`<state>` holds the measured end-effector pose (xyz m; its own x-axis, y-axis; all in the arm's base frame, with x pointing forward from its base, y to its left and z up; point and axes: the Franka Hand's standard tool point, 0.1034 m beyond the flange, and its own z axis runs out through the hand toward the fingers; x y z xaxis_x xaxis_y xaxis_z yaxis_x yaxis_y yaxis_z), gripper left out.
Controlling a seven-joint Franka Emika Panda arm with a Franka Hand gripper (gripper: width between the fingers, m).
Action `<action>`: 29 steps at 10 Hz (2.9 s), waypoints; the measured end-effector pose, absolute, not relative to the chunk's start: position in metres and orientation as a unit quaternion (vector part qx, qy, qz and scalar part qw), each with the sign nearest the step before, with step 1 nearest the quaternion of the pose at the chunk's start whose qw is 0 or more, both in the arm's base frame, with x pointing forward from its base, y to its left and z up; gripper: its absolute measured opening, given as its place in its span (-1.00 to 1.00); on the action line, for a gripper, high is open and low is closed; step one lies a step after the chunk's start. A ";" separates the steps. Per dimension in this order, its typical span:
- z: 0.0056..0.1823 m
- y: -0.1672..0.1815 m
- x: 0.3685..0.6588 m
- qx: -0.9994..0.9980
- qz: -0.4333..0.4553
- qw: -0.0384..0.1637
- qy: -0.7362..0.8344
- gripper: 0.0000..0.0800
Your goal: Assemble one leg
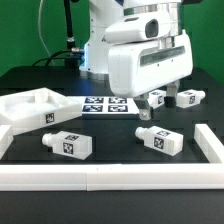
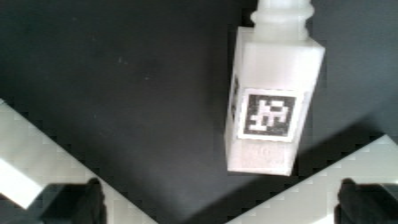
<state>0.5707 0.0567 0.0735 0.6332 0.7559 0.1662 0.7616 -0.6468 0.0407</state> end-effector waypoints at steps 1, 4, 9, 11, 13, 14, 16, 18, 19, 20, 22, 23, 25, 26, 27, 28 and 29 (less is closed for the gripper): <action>0.071 0.058 0.569 -0.904 -0.092 0.014 -0.418 0.62; 0.028 0.080 0.540 -0.908 -0.100 0.016 -0.407 0.62; 0.004 0.074 0.537 -0.910 -0.103 0.015 -0.401 0.62; 0.004 0.074 0.536 -0.910 -0.103 0.015 -0.401 -0.05; 0.004 0.074 0.537 -0.910 -0.104 0.015 -0.401 -0.29; 0.007 0.072 0.534 -0.918 -0.108 0.014 -0.381 -0.29; 0.022 0.066 0.506 -0.939 -0.103 0.014 -0.329 -0.29; 0.041 0.067 0.474 -0.968 -0.074 0.027 -0.239 -0.29; 0.050 0.078 0.463 -0.978 -0.058 0.034 -0.198 -0.29; 0.052 0.086 0.463 -0.977 -0.061 0.035 -0.201 -0.29; 0.050 0.082 0.462 -0.977 -0.058 0.034 -0.202 -0.29; 0.049 0.083 0.462 -0.977 -0.058 0.034 -0.203 -0.29; 0.046 0.098 0.451 -0.987 -0.048 0.039 -0.152 -0.28; 0.040 0.104 0.436 -0.985 -0.055 0.037 -0.160 -0.28; 0.032 0.108 0.417 -0.990 -0.050 0.039 -0.126 -0.28; 0.025 0.118 0.401 -0.993 -0.043 0.042 -0.104 -0.28; 0.018 0.123 0.390 -0.992 -0.055 0.041 -0.108 -0.28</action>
Offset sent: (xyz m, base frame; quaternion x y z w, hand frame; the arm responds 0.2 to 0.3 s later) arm -0.0097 0.0206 -0.0538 -0.0517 0.0321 0.0040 0.9981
